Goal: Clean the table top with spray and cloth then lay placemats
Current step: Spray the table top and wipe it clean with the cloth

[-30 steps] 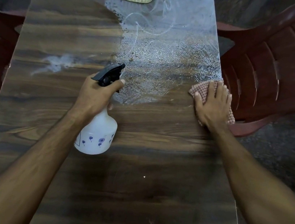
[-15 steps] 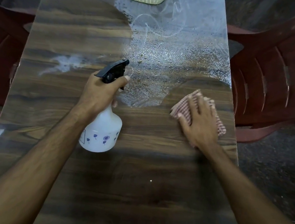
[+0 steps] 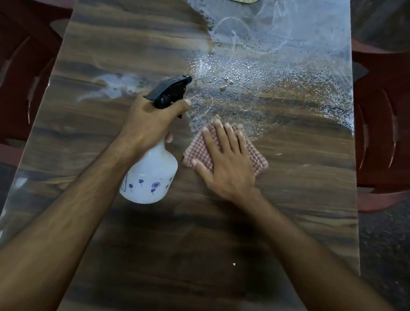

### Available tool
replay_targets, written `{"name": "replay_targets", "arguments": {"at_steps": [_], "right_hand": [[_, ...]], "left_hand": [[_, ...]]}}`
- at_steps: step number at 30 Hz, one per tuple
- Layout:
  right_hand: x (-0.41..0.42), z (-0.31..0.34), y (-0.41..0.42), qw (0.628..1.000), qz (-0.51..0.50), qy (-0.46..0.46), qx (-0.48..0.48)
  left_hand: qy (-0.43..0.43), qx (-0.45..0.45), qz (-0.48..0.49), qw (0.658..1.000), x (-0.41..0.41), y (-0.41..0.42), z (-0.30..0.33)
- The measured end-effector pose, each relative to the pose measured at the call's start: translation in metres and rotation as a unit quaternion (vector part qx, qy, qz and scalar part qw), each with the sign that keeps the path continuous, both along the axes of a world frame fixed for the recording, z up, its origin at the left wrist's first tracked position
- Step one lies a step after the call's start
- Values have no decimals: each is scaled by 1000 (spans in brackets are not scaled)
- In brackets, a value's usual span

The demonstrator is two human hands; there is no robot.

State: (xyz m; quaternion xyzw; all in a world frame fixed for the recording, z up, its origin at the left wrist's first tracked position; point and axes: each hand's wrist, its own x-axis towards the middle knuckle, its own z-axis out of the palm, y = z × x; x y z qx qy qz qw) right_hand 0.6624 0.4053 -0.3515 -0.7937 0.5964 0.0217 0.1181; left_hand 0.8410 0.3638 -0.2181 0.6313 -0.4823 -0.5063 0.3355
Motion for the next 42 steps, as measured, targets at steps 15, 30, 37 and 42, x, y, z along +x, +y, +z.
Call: {"name": "replay_targets", "arguments": {"at_steps": [15, 30, 37, 42], "right_hand": [[-5, 0, 34, 989, -150, -11, 12], [-14, -1, -109, 979, -201, -16, -16], [16, 5, -8, 986, -164, -14, 8], [62, 1, -60, 998, -55, -13, -3]], "left_hand": [[40, -3, 9, 999, 34, -20, -4], [8, 4, -7, 1000, 55, -31, -5], [-4, 20, -7, 1000, 50, -44, -12], [2, 13, -26, 1000, 38, -49, -12]]}}
